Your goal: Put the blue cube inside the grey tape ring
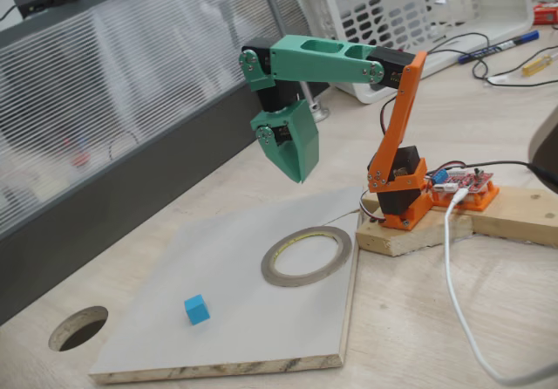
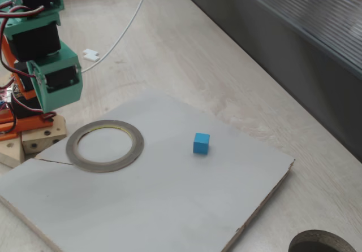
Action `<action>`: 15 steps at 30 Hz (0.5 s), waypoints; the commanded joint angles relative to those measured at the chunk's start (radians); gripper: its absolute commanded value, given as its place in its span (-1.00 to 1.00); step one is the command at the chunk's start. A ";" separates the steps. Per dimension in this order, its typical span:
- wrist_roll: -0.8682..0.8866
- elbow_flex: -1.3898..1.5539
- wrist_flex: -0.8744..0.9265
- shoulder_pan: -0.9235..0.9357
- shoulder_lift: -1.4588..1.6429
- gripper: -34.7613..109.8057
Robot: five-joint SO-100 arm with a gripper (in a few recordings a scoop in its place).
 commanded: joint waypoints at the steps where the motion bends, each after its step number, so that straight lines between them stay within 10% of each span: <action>1: 0.003 -0.008 0.015 -0.002 0.015 -0.48; 15: 0.000 -0.020 0.011 -0.356 0.014 -0.48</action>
